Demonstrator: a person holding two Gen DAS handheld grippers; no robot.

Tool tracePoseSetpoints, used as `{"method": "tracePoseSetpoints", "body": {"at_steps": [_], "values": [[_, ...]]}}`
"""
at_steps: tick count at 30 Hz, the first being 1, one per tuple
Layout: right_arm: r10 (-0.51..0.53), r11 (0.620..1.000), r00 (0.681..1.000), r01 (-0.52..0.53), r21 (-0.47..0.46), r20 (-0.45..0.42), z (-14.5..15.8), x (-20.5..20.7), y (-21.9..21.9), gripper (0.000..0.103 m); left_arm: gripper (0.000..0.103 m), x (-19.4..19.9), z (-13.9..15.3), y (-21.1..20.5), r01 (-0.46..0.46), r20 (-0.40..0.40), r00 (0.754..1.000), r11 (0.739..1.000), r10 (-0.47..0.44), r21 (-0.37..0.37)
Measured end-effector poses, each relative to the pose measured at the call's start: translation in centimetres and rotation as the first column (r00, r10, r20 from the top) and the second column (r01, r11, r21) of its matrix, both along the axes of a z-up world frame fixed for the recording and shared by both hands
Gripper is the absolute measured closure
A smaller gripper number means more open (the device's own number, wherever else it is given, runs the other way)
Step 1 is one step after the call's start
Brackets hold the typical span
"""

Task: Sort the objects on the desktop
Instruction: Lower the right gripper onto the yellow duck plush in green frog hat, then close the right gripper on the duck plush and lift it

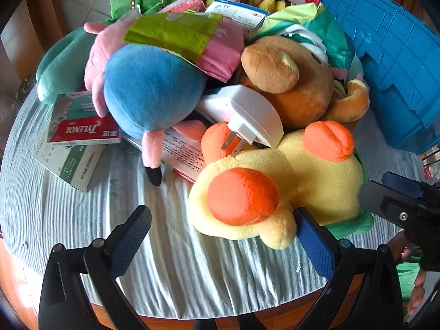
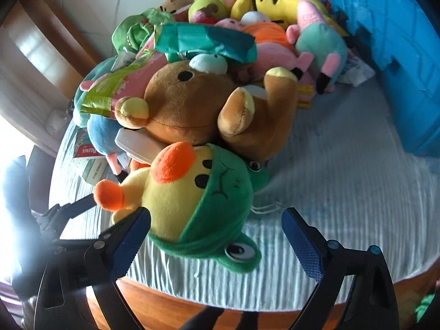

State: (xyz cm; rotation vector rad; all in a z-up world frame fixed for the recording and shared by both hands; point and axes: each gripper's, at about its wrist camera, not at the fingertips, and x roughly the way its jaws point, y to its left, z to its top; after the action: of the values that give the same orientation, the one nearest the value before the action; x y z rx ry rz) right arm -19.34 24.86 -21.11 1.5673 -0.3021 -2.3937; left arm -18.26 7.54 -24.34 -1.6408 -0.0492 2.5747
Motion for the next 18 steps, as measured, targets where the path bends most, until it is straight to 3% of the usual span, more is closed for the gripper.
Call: {"method": "tracePoseSetpoints", "body": {"at_steps": [3, 16, 17, 18], "values": [[0.008, 1.000, 1.000, -0.008, -0.013, 0.024, -1.1, -0.8, -0.4, 0.000, 0.000, -0.2, -0.4, 0.3, -0.001, -0.004, 1.000, 1.000, 0.001, -0.001], [0.023, 0.991, 0.994, -0.009, -0.130, 0.105, -5.8, -3.2, -1.8, 0.000, 0.001, -1.1, -2.7, 0.4, 0.038, -0.015, 0.999, 0.998, -0.038, 0.046], [0.024, 0.992, 0.995, -0.011, -0.129, 0.098, -5.8, -3.2, -1.9, 0.001, 0.004, -1.1, -2.6, 0.3, 0.046, -0.017, 0.999, 0.997, -0.045, 0.065], [0.028, 0.993, 0.996, -0.017, -0.120, 0.085, -5.4, -3.0, -2.1, 0.003, 0.019, -0.8, -2.3, 0.4, 0.060, -0.023, 0.998, 0.995, -0.058, 0.084]]}}
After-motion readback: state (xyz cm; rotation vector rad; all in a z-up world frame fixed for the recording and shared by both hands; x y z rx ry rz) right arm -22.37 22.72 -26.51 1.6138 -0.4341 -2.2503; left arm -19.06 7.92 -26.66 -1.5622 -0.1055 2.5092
